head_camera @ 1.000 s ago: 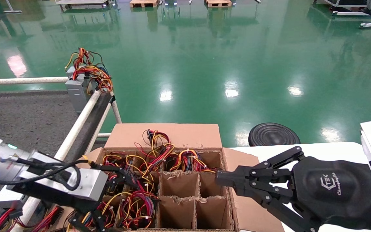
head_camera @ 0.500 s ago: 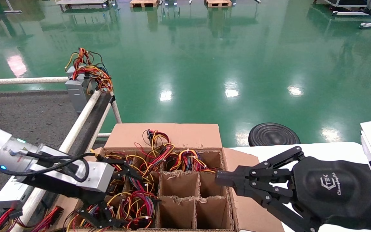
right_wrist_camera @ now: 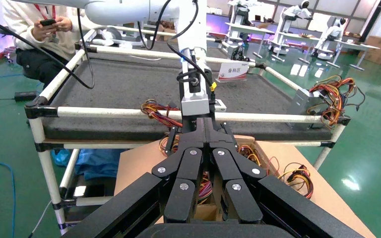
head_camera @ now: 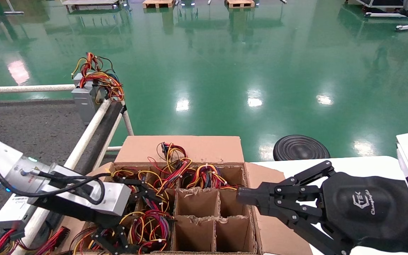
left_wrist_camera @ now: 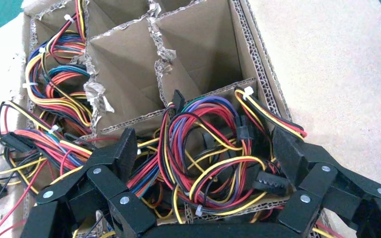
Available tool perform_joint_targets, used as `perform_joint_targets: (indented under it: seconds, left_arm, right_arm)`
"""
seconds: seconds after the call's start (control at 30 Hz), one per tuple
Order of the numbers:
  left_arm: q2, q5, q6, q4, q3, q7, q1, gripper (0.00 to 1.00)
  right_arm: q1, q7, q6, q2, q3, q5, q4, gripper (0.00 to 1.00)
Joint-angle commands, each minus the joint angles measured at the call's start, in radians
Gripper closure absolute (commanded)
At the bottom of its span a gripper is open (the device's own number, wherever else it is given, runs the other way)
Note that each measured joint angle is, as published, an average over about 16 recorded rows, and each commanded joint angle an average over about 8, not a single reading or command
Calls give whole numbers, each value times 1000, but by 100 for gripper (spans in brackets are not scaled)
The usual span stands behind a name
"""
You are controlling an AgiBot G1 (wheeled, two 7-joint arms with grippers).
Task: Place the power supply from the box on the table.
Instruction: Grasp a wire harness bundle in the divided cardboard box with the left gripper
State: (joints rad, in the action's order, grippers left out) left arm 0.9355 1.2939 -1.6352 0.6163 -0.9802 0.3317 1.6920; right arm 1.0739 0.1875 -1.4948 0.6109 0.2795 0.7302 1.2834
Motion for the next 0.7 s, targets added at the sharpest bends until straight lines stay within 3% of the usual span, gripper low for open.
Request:
perform_joint_targets:
  seconds: [0.03, 0.1, 0.17, 0.7]
  left_arm:
    - [3, -3, 0, -6, -3, 4, -3, 86]
    - [4, -6, -1, -10, -6, 8, -4, 96]
    - [6, -9, -2, -14, -9, 12, -4, 100]
    - [3, -40, -8, -46, -31, 43, -3, 100]
  right_arm:
    - [0, 0, 0, 0, 0, 0, 0, 100]
    - [0, 0, 0, 0, 0, 0, 0, 100]
    - [0, 0, 0, 0, 0, 0, 0, 100]
    - [0, 0, 0, 0, 0, 0, 0, 100]
